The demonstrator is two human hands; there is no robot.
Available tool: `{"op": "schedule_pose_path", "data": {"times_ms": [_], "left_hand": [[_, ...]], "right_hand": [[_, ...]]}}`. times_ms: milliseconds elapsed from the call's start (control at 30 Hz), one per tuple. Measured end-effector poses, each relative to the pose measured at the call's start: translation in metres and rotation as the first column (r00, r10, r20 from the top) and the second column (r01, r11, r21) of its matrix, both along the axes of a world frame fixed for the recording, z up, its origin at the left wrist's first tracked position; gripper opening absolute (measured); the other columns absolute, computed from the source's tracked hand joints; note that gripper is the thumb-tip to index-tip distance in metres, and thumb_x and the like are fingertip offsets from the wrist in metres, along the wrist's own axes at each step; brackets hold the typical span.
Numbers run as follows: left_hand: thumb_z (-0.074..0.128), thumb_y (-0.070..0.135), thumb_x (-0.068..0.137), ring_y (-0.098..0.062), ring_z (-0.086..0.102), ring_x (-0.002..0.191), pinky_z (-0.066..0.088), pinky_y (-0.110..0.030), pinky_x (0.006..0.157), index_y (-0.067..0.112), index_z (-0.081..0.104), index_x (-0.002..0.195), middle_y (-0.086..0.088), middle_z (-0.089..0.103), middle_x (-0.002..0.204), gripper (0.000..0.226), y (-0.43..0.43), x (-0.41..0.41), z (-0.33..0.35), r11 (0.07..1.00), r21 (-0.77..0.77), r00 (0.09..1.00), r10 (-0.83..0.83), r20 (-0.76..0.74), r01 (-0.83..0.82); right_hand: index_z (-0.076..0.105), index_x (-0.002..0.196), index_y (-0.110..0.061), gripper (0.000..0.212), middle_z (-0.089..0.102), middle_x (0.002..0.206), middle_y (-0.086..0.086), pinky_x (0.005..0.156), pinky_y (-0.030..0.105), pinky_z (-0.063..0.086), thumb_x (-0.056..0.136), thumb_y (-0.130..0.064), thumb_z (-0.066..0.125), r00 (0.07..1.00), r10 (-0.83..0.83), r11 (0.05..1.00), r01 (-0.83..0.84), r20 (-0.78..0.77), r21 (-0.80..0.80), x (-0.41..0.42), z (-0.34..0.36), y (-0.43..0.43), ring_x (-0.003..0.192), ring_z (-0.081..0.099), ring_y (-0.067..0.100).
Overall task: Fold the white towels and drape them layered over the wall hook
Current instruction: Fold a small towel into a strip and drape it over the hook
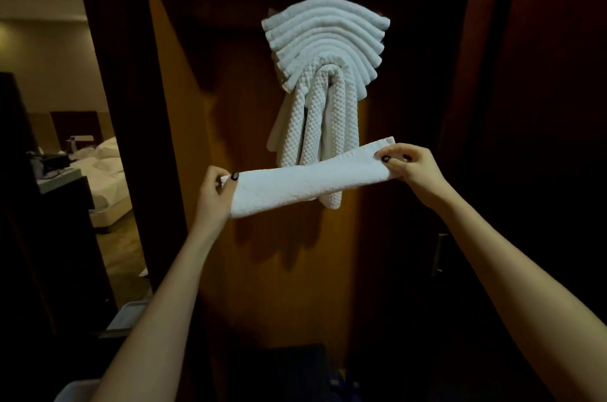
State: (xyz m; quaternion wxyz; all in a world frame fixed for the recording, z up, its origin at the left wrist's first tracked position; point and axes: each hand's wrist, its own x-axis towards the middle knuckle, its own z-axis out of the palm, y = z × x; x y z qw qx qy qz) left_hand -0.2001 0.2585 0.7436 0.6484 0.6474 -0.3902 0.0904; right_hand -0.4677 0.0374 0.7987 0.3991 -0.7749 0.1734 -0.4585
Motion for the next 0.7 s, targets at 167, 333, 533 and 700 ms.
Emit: {"op": "schedule_pose_path", "data": {"times_ms": [167, 333, 533, 700], "left_hand": [[0.067, 0.024, 0.081, -0.015, 0.065, 0.09, 0.055, -0.022, 0.064, 0.038, 0.064, 0.107, -0.001, 0.068, 0.102, 0.029, -0.009, 0.019, 0.045, 0.852, -0.064, 0.818, -0.519, -0.249, 0.52], [0.067, 0.019, 0.077, -0.009, 0.065, 0.095, 0.054, -0.026, 0.076, 0.026, 0.079, 0.085, 0.011, 0.072, 0.1, 0.016, -0.041, 0.044, 0.085, 0.801, 0.06, 0.792, -0.574, -0.21, 0.596], [0.047, -0.013, 0.09, -0.004, 0.069, 0.079, 0.055, -0.016, 0.065, 0.021, 0.08, 0.07, 0.008, 0.075, 0.084, 0.05, -0.079, 0.077, 0.15, 0.818, 0.071, 0.82, -0.565, -0.088, 0.571], [0.052, -0.005, 0.091, -0.002, 0.069, 0.078, 0.054, -0.016, 0.061, 0.023, 0.08, 0.082, 0.013, 0.074, 0.092, 0.041, -0.102, 0.106, 0.203, 0.824, 0.061, 0.825, -0.565, 0.003, 0.563]], "right_hand": [[0.073, 0.096, -0.013, 0.025, 0.059, 0.121, 0.022, 0.09, 0.042, 0.05, 0.089, 0.005, 0.057, 0.996, -0.075, 0.997, 0.076, 0.051, -0.024, 0.011, 0.037, -0.033, 0.11, 0.057, 0.033], [0.072, 0.101, -0.013, 0.026, 0.059, 0.115, 0.012, 0.094, 0.041, 0.049, 0.09, 0.005, 0.057, 0.989, -0.107, 0.99, 0.115, 0.098, -0.082, 0.024, 0.072, -0.067, 0.109, 0.057, 0.028], [0.071, 0.102, -0.011, 0.036, 0.069, 0.102, 0.006, 0.073, 0.019, 0.053, 0.087, 0.014, 0.05, 0.986, 0.003, 0.99, 0.021, 0.168, -0.141, 0.043, 0.125, -0.097, 0.086, 0.065, 0.009], [0.068, 0.11, -0.002, 0.033, 0.072, 0.084, -0.003, 0.065, 0.017, 0.053, 0.089, 0.015, 0.049, 0.971, 0.116, 0.985, -0.085, 0.21, -0.153, 0.058, 0.172, -0.126, 0.07, 0.066, 0.005]]}}
